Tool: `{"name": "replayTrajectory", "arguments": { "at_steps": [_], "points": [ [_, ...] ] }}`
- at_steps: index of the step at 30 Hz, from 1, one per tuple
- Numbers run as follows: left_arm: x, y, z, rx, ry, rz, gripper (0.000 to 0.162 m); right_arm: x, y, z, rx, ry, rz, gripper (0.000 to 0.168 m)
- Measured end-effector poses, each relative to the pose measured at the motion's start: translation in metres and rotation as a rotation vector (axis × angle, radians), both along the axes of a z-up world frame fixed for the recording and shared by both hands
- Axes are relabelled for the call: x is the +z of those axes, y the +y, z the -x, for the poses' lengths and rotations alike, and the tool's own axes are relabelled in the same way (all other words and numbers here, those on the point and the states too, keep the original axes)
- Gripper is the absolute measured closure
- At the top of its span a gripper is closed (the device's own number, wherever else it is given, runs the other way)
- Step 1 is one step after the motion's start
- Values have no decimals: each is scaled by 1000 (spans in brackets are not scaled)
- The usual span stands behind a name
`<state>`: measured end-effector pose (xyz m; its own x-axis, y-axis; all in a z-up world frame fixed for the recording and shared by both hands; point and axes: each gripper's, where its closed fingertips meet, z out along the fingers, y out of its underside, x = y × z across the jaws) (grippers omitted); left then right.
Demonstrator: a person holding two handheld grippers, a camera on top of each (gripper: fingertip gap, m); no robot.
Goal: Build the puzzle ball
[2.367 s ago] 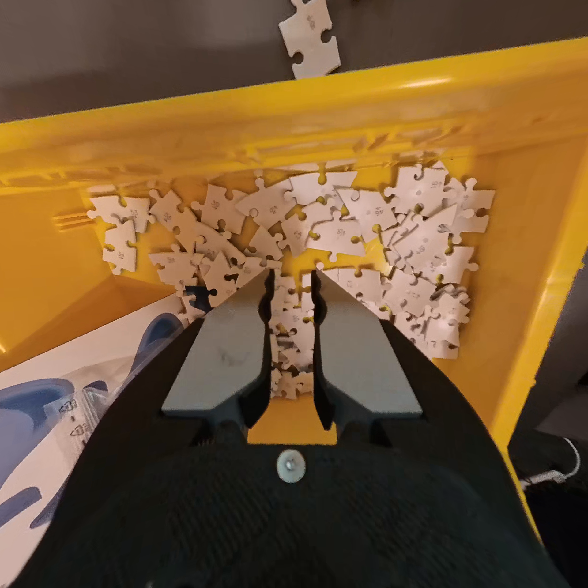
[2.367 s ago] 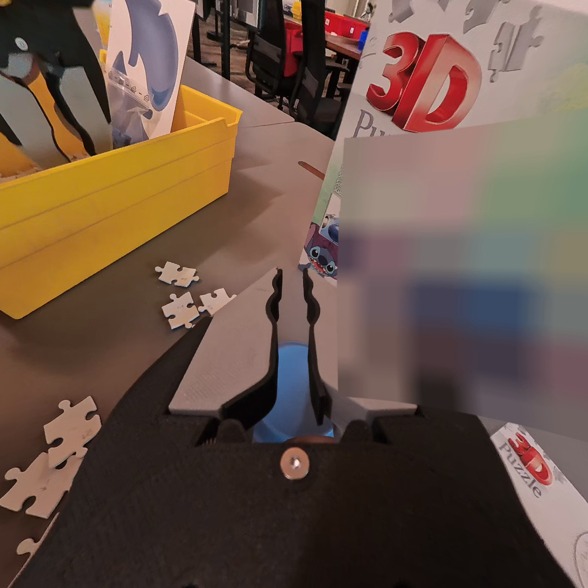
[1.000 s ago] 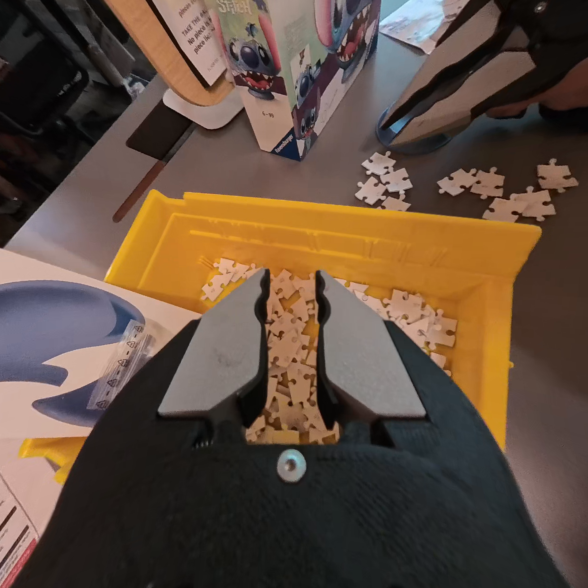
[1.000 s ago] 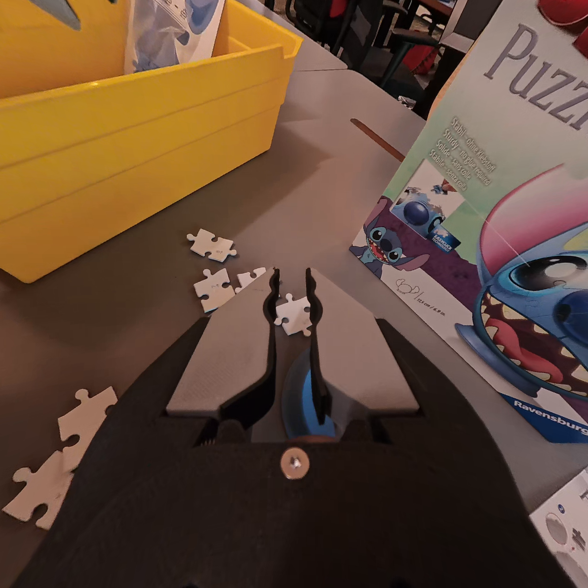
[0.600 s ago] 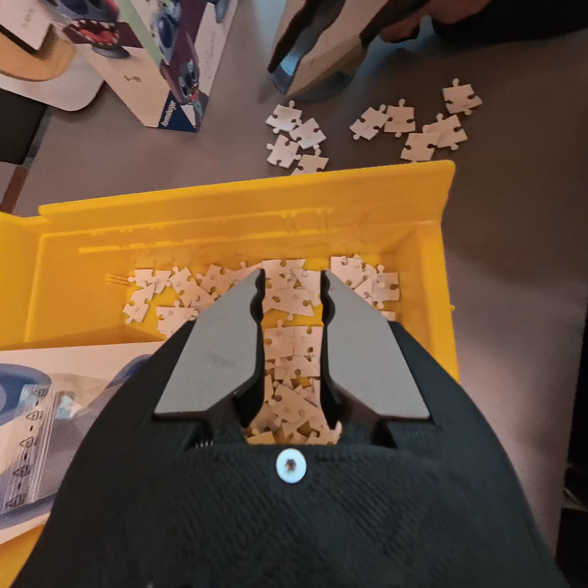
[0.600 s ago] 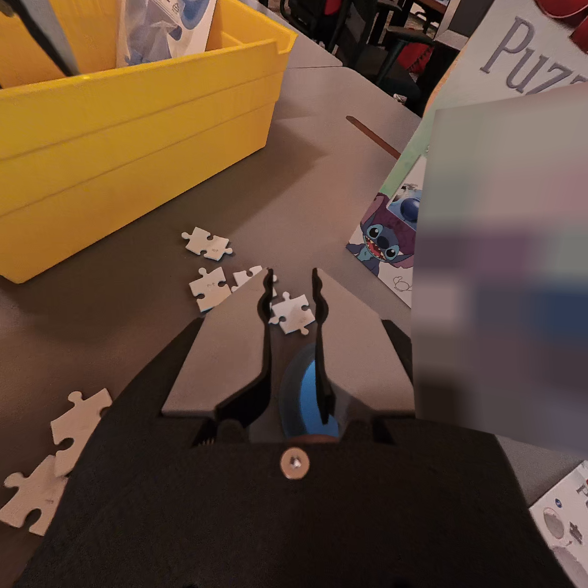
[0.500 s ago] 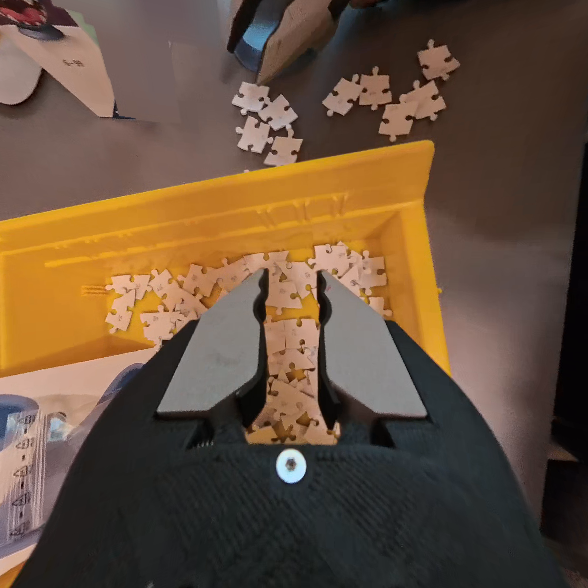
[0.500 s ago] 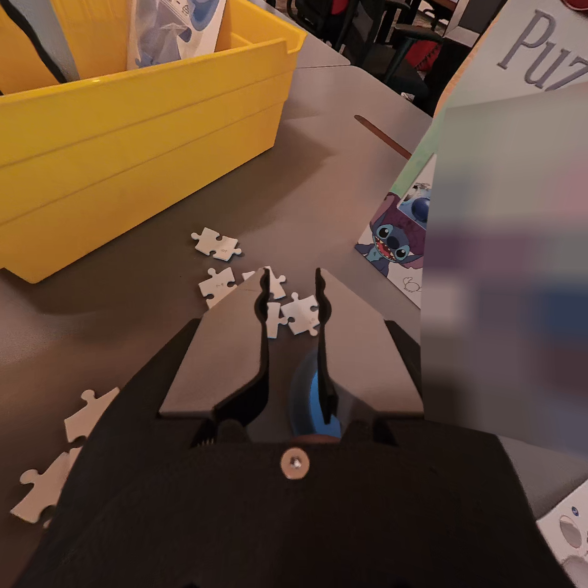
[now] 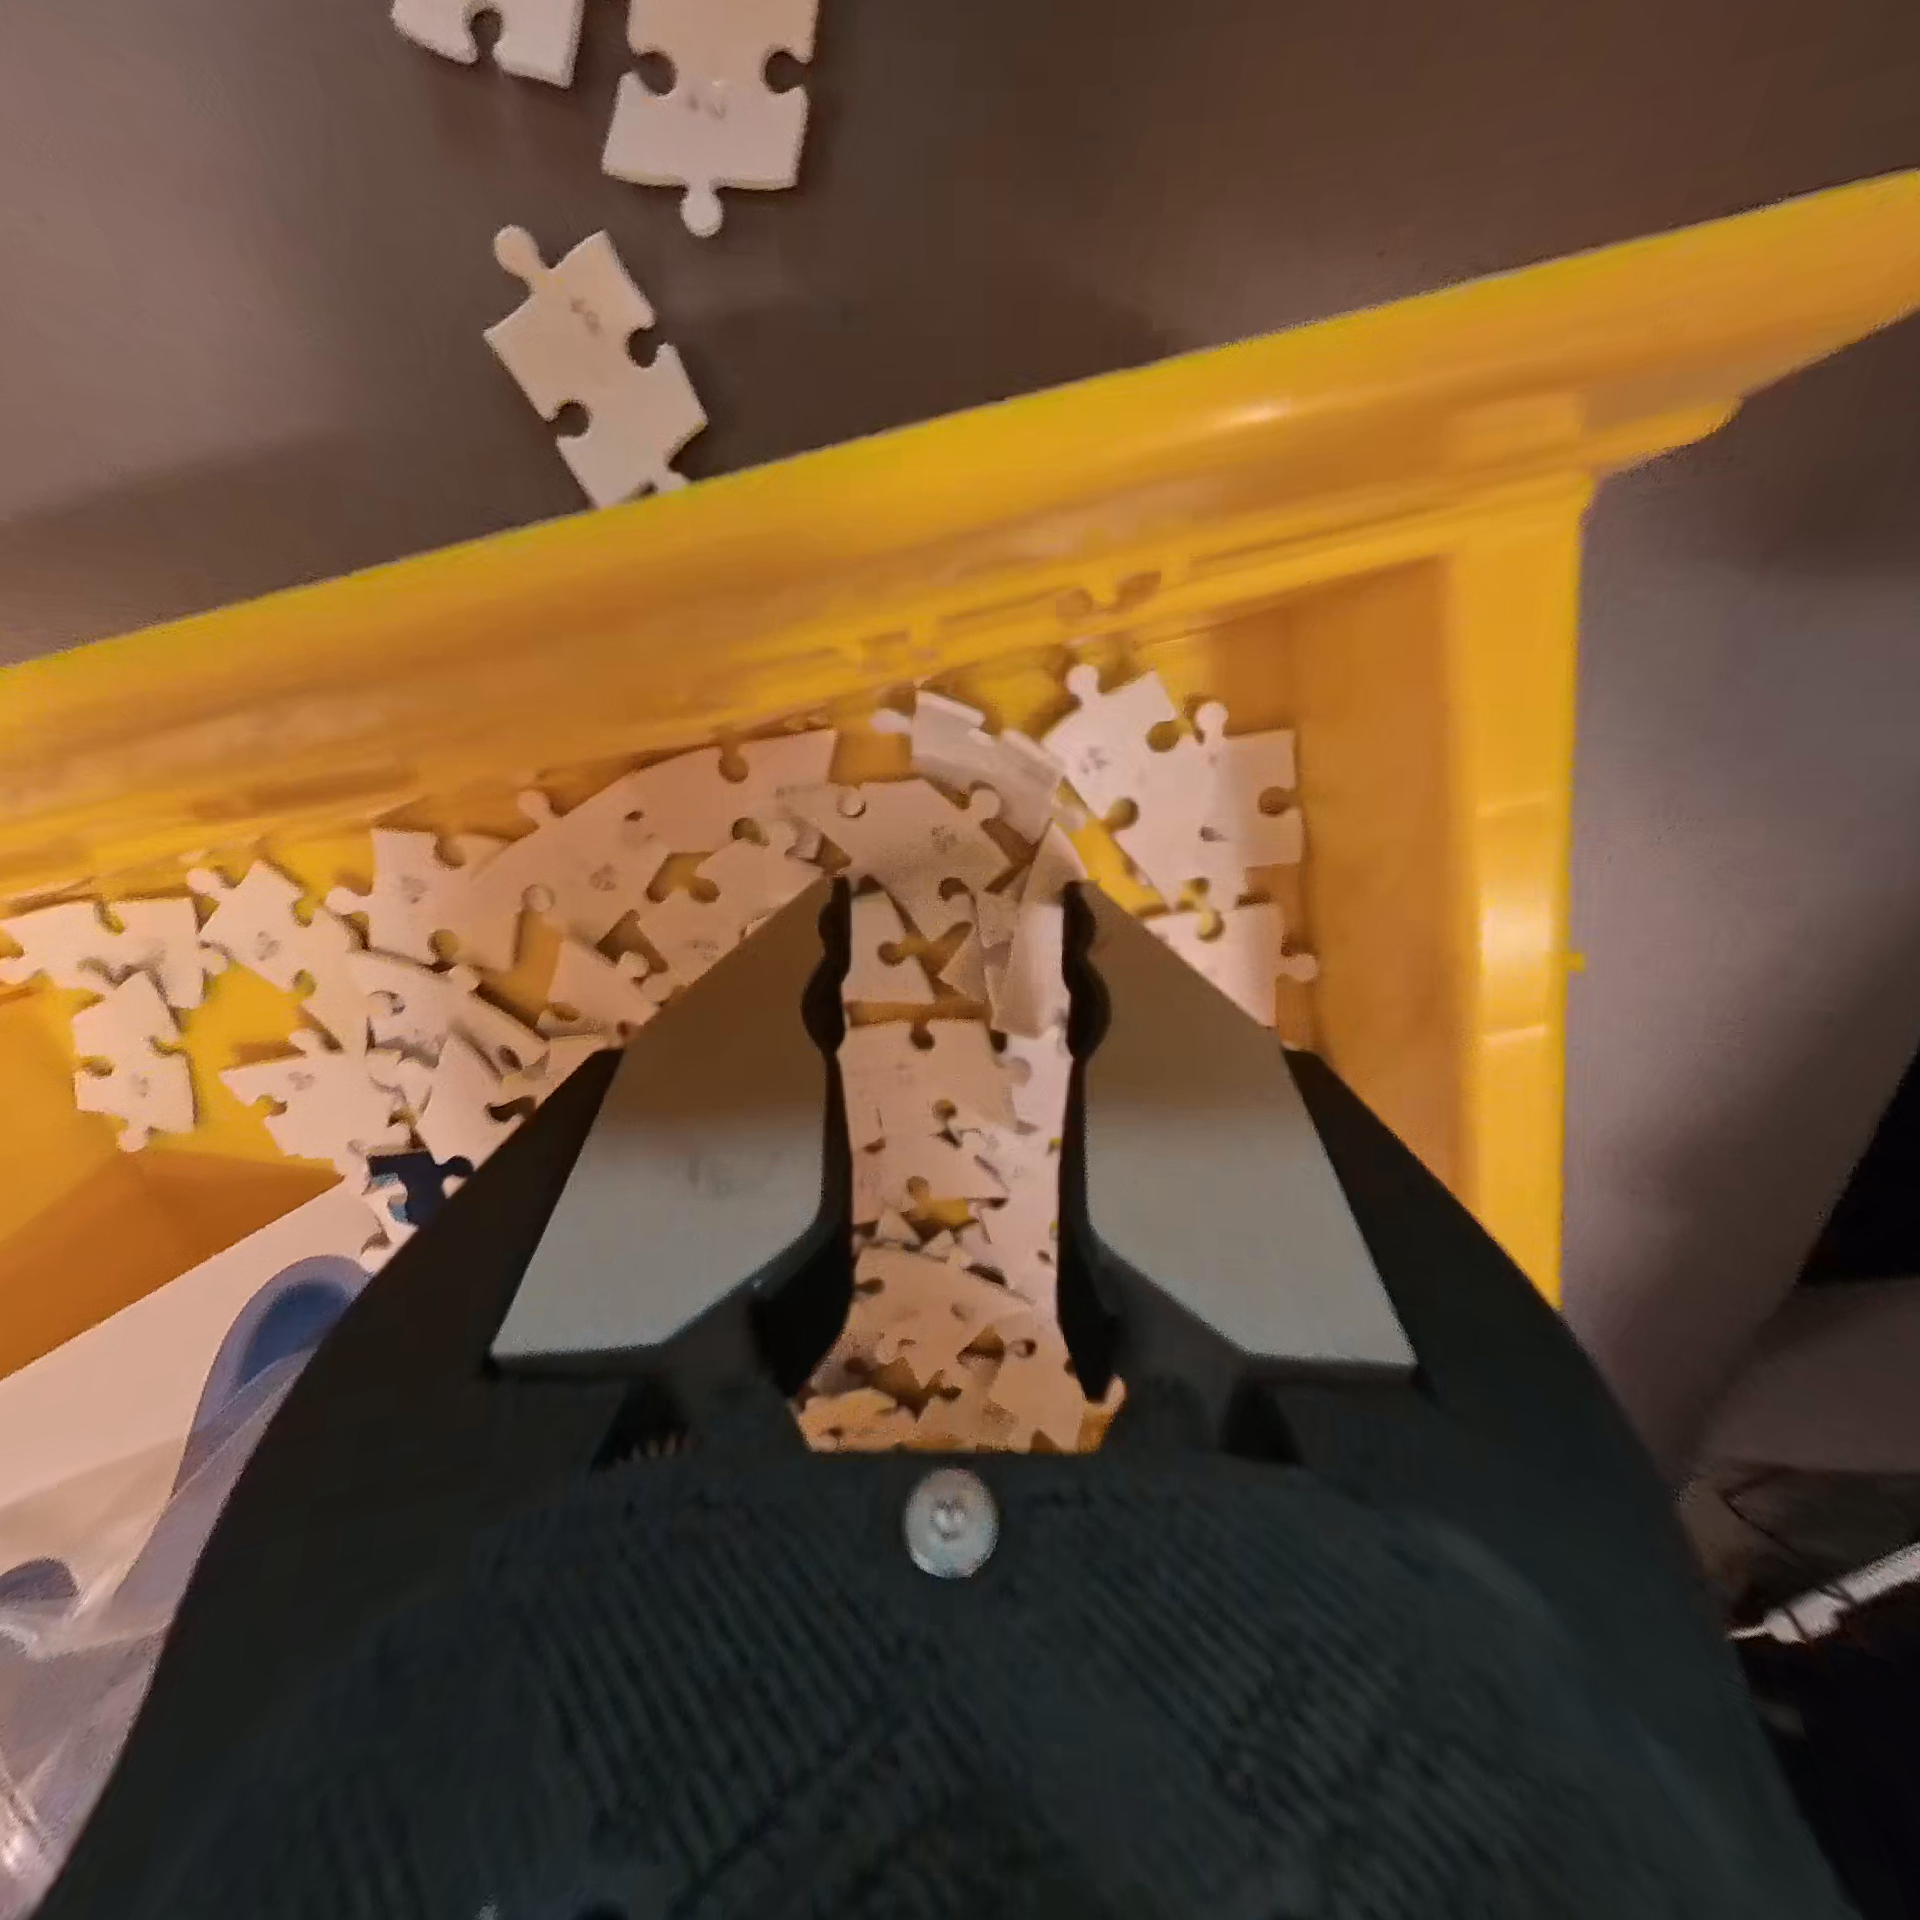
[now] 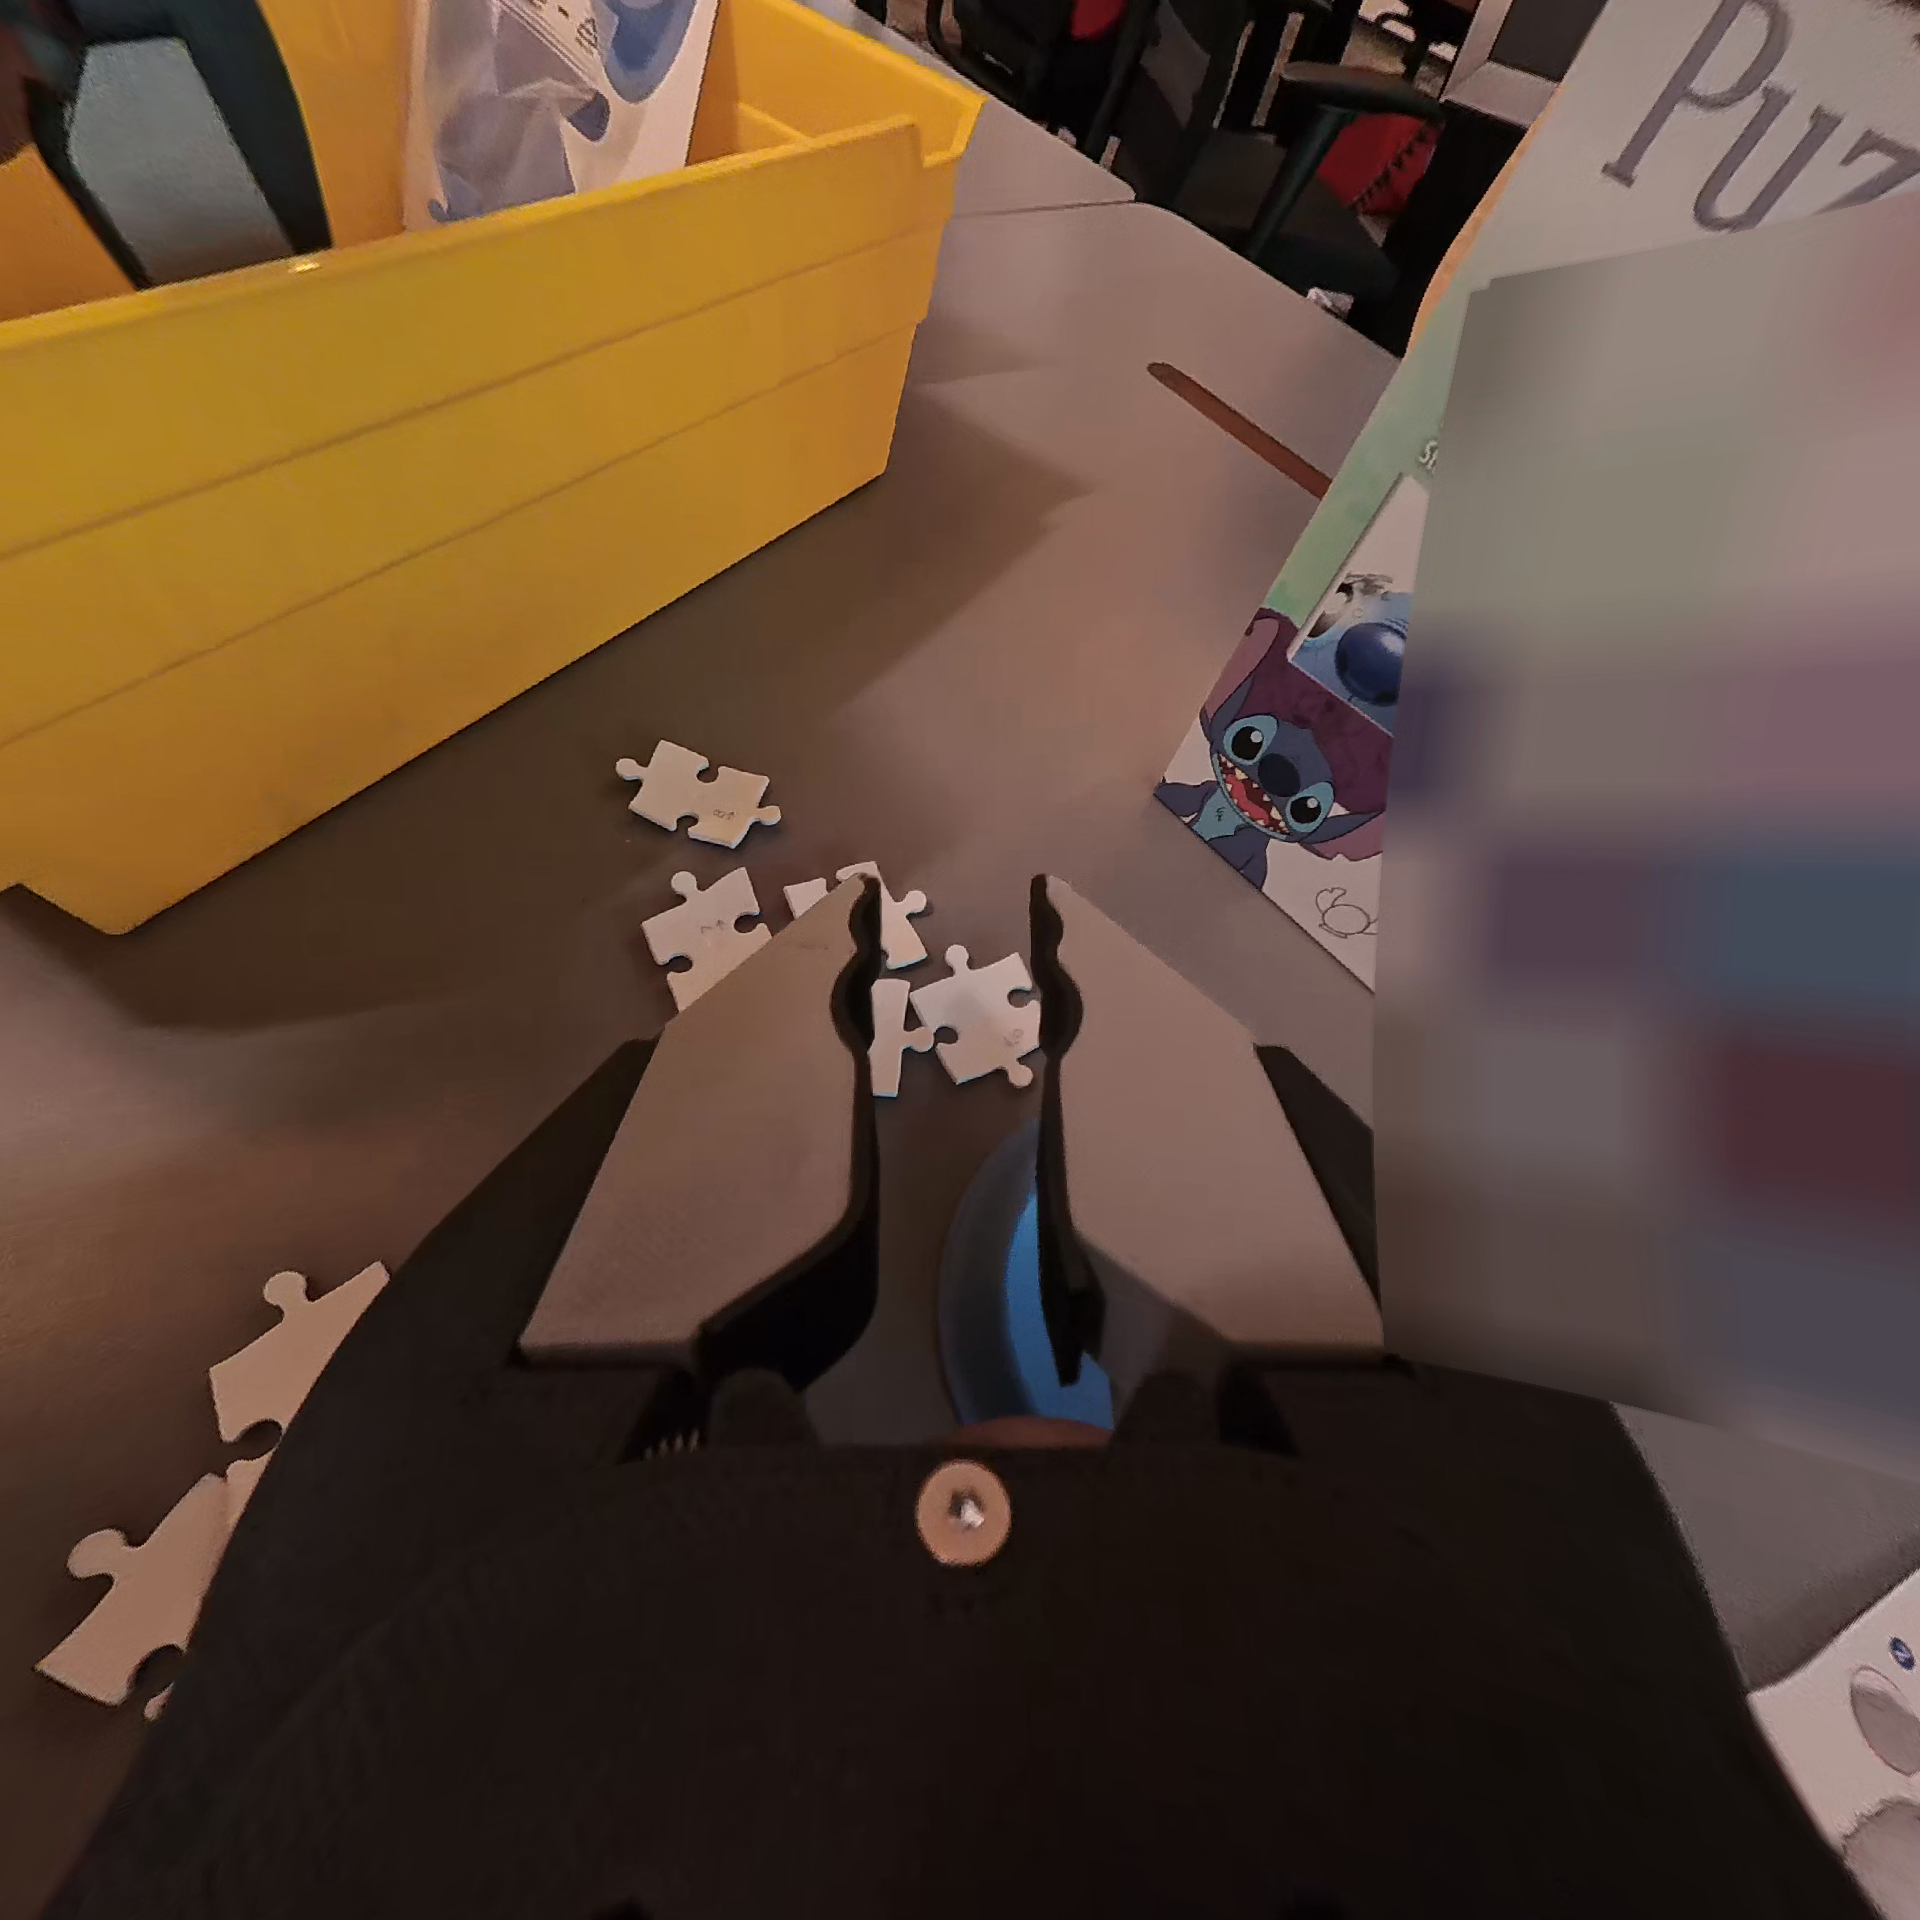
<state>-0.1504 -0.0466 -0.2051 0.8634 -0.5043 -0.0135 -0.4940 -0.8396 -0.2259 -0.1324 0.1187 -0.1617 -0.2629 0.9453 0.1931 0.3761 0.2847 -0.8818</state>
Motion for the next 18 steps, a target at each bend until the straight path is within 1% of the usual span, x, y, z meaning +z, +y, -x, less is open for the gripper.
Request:
{"name": "replayTrajectory", "arguments": {
  "at_steps": [7, 13, 18],
  "points": [
    [3, 0, 23, 64, 25, -10, 129, -1, -1, 0, 6, -3, -25, 144],
    [13, 1, 28, 78, 20, -41, 132, -2, -2, -1, 12, -6, -27, 145],
    [7, 2, 41, 112, 77, -34, 134, -2, -3, -1, 15, -7, -34, 147]
  ]
}}
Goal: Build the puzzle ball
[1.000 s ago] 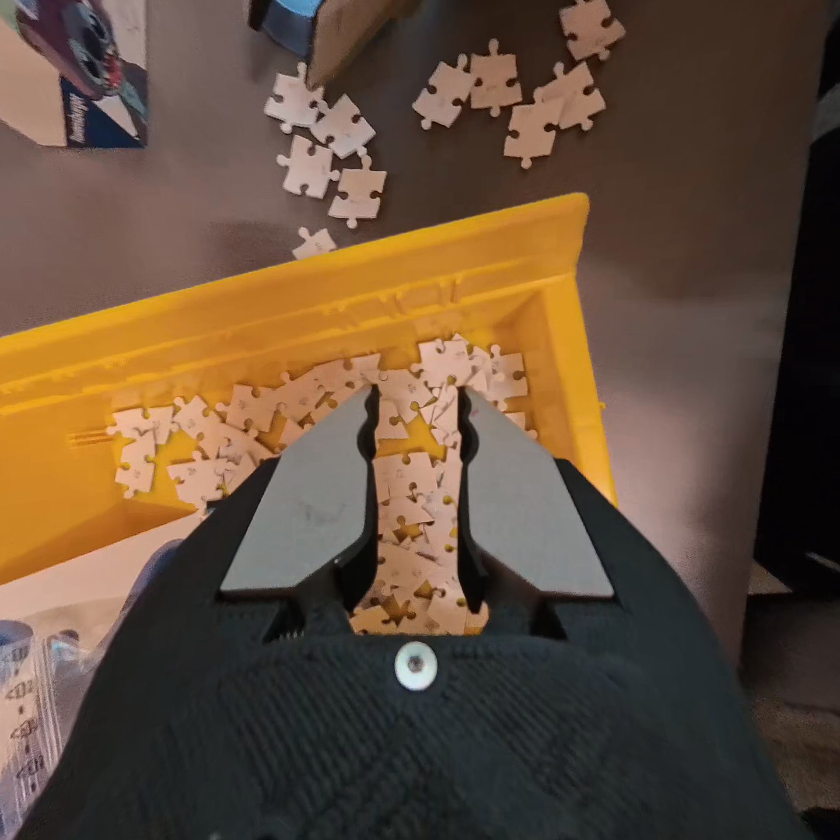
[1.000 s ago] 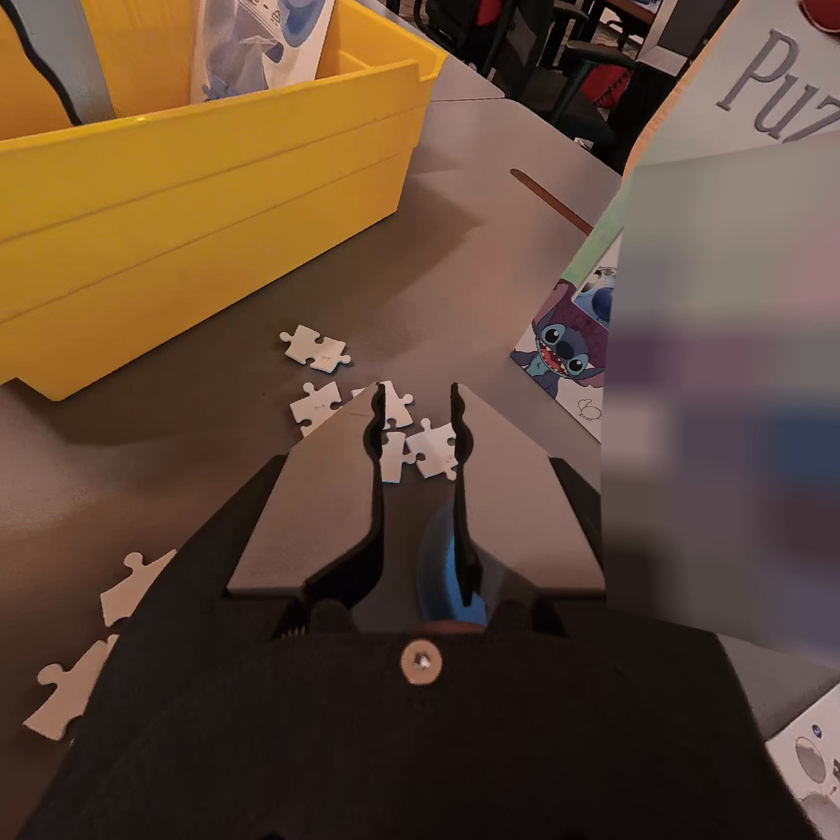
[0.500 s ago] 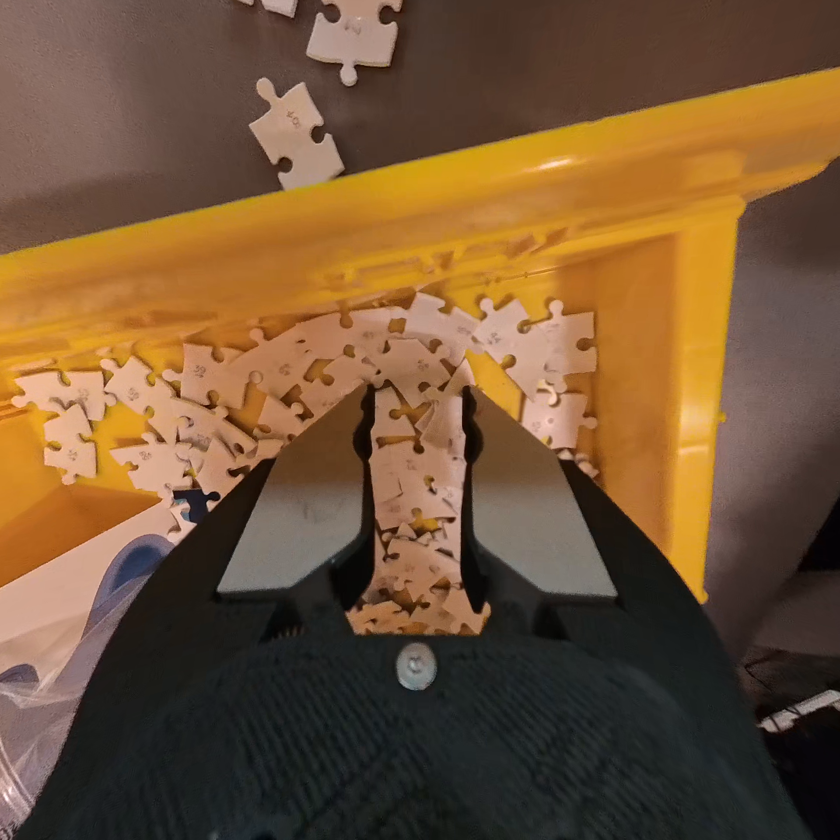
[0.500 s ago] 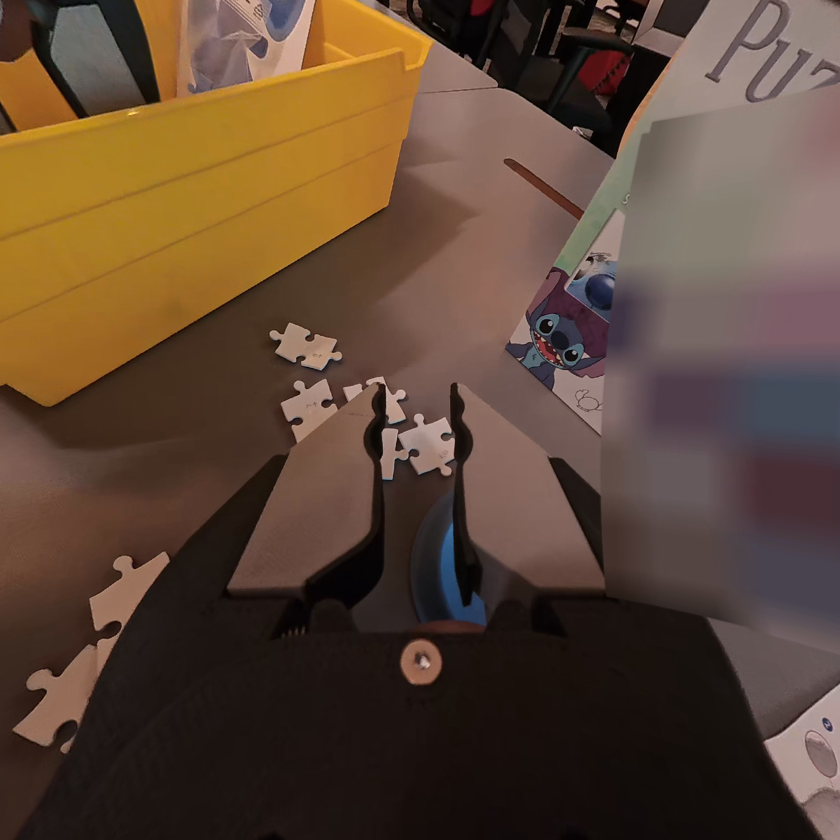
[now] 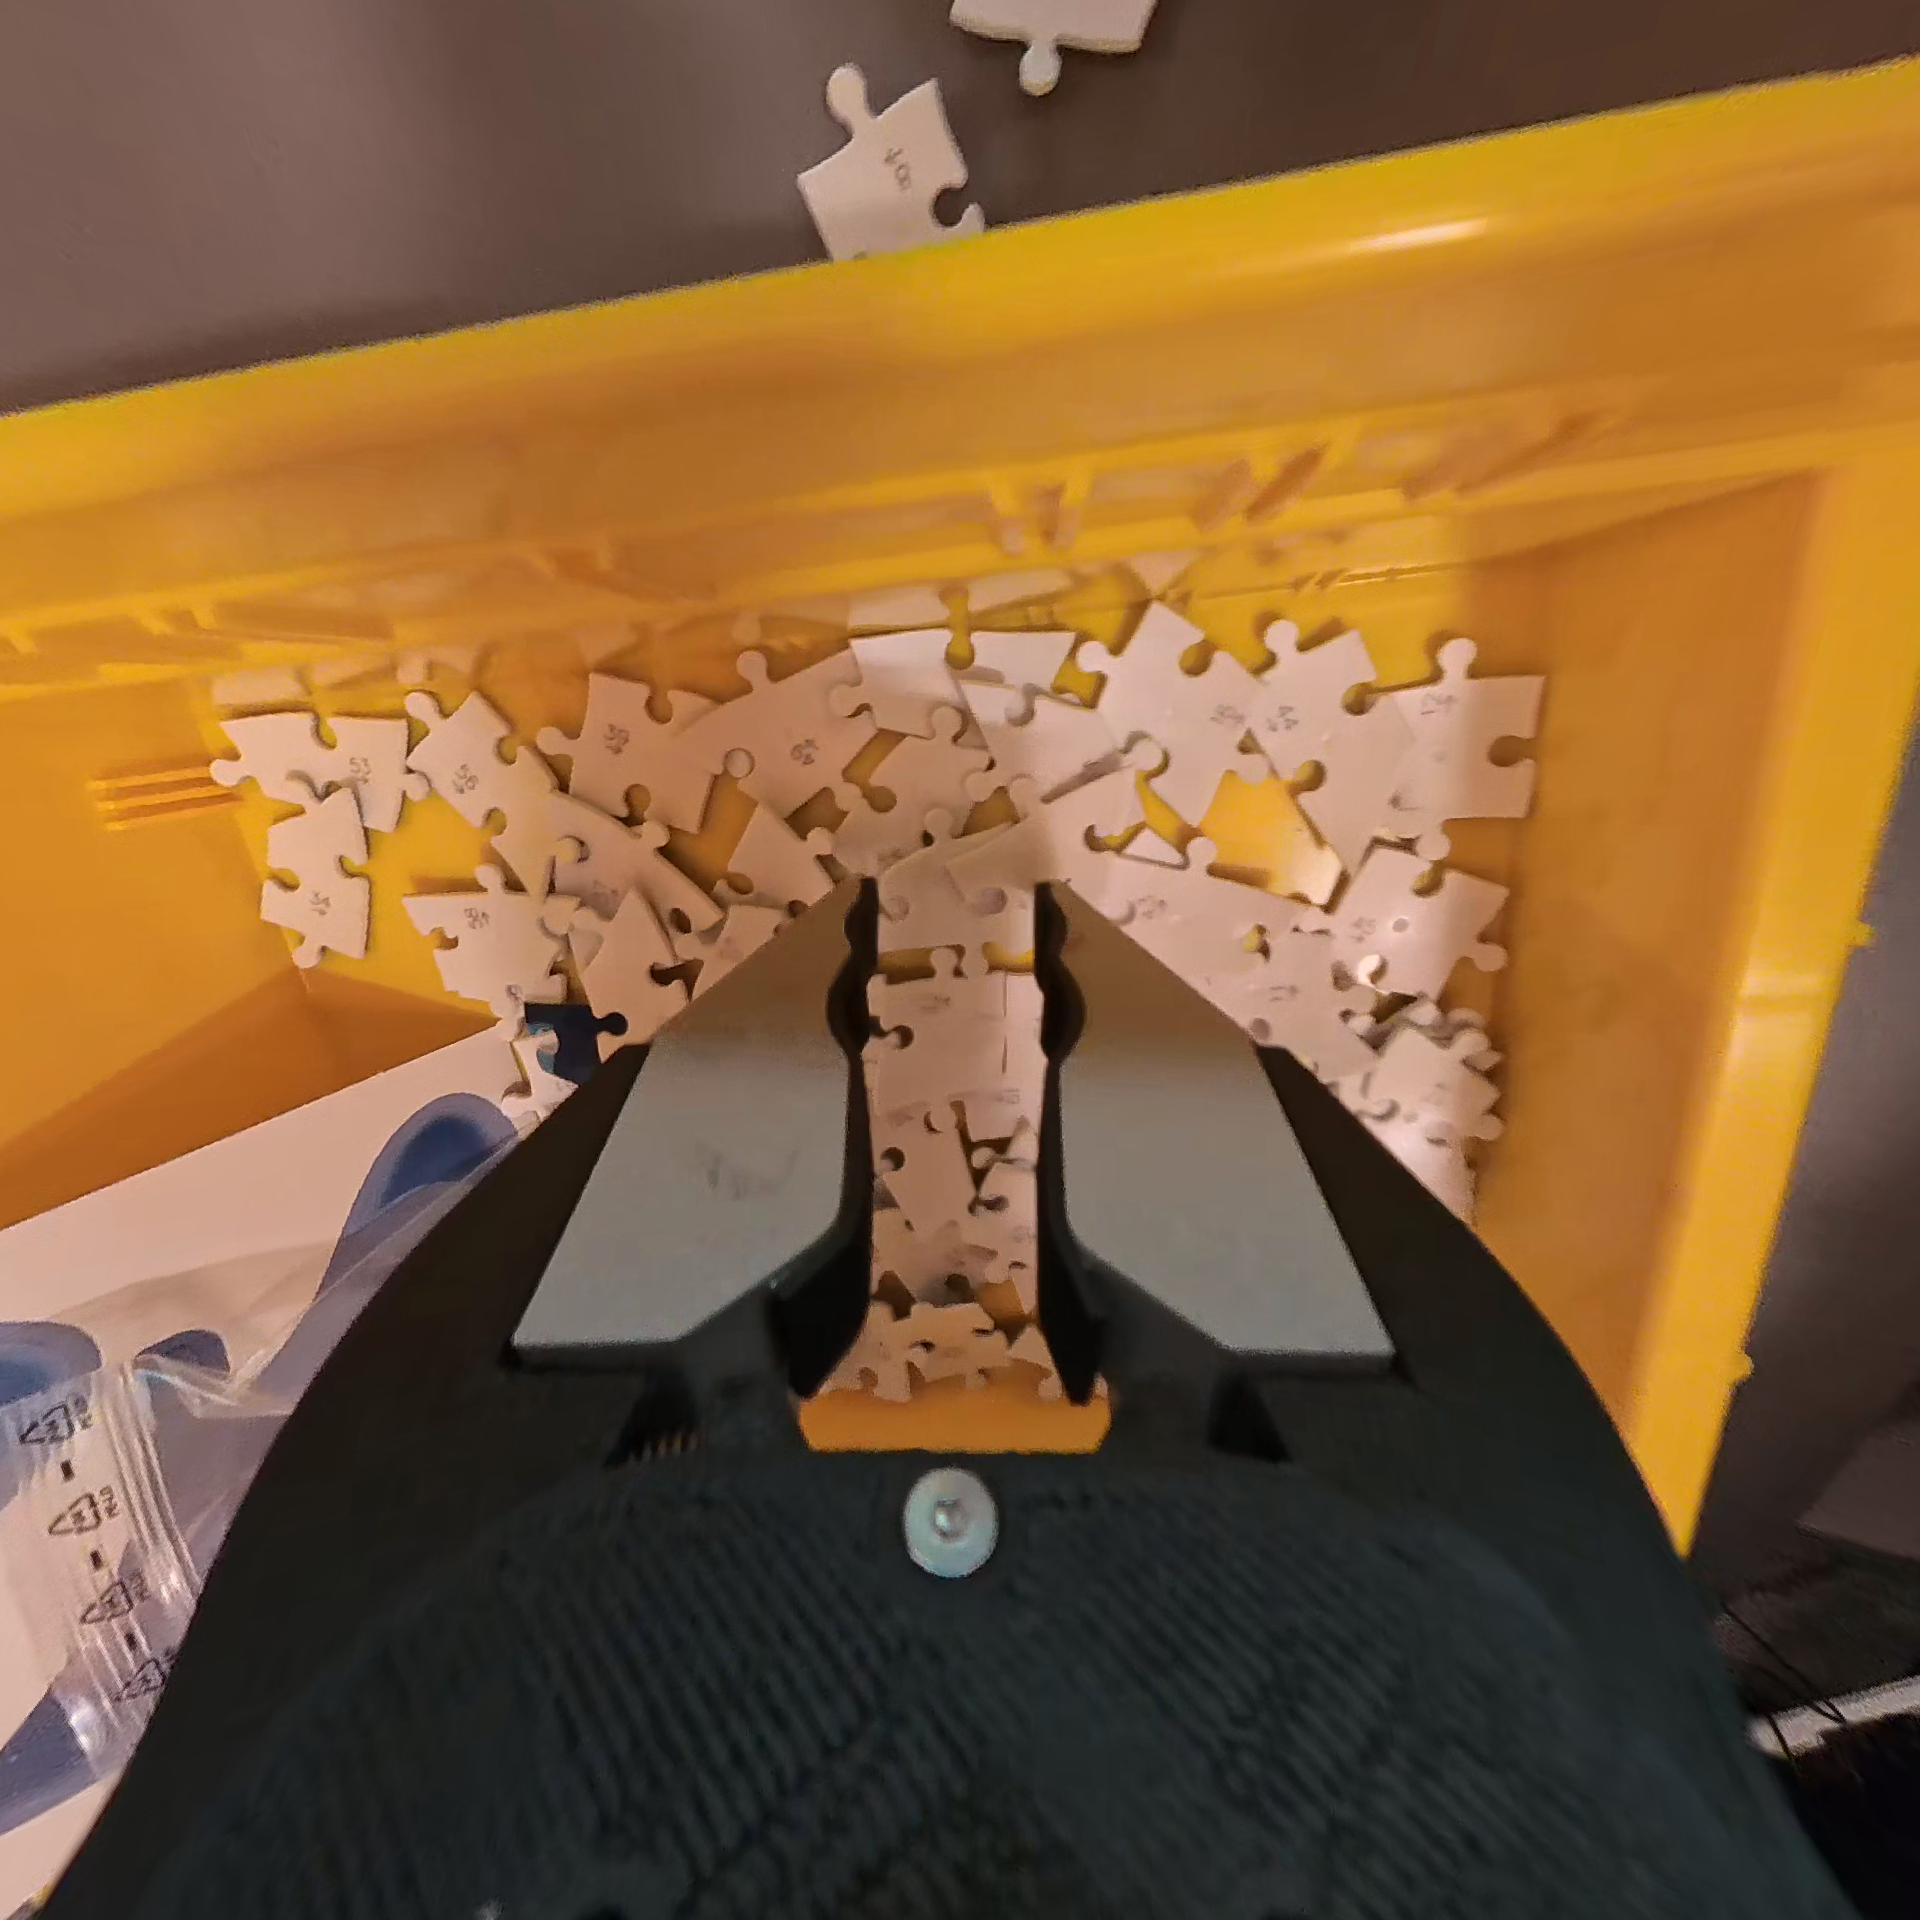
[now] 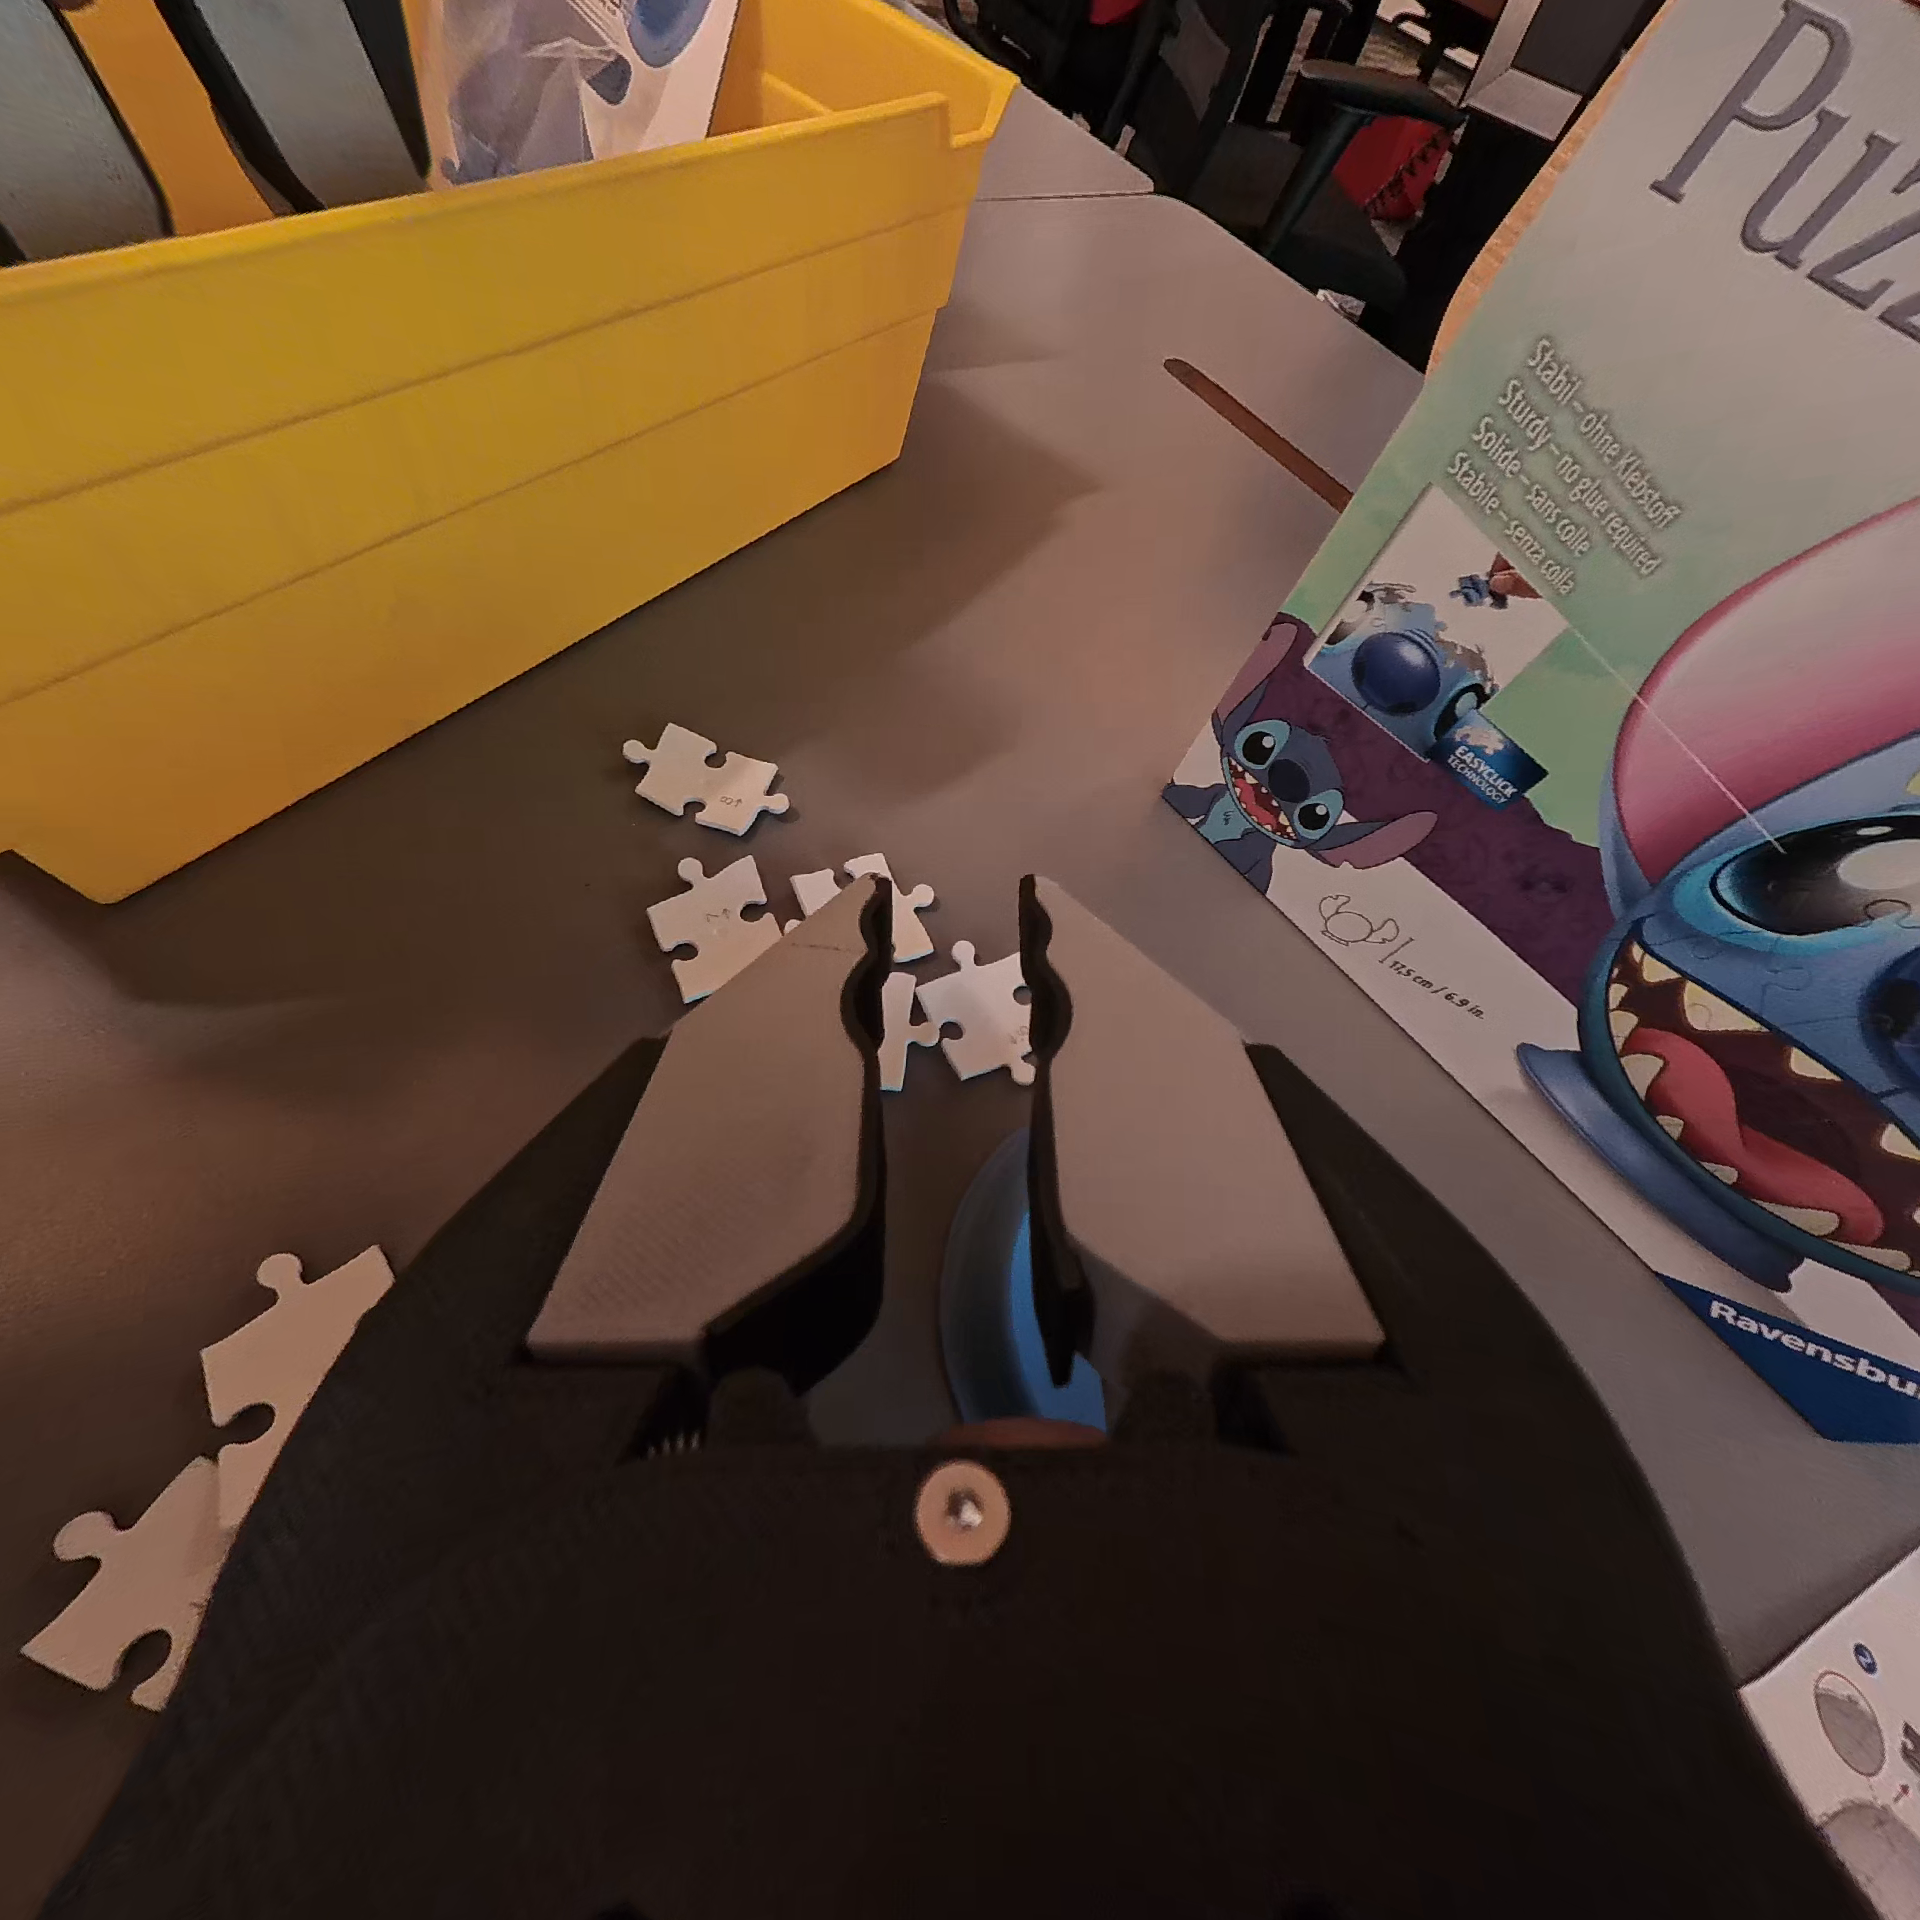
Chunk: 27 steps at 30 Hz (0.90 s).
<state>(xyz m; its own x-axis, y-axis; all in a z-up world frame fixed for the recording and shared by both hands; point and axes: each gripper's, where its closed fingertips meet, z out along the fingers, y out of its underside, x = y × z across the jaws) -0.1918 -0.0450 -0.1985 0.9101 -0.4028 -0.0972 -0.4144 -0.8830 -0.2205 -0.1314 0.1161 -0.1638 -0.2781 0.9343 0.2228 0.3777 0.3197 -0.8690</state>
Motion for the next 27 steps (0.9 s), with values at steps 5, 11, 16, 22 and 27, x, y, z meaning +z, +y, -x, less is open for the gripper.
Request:
{"name": "replayTrajectory", "arguments": {
  "at_steps": [5, 11, 16, 22, 27],
  "points": [
    [0, -3, -3, -13, -20, 15, 135, 0, 2, 0, -4, 1, 2, 147],
    [8, -13, -35, -122, -182, 30, 134, -1, 2, 0, -5, -4, 3, 147],
    [-2, -19, -42, -153, -170, 82, 131, 0, 2, 0, -5, -2, 4, 147],
    [-6, -7, -21, -83, -74, 45, 151, -1, 2, 0, -2, -7, 1, 148],
    [-5, -5, -15, -53, -67, 36, 151, -1, 2, 0, -3, -7, 0, 149]
  ]
}}
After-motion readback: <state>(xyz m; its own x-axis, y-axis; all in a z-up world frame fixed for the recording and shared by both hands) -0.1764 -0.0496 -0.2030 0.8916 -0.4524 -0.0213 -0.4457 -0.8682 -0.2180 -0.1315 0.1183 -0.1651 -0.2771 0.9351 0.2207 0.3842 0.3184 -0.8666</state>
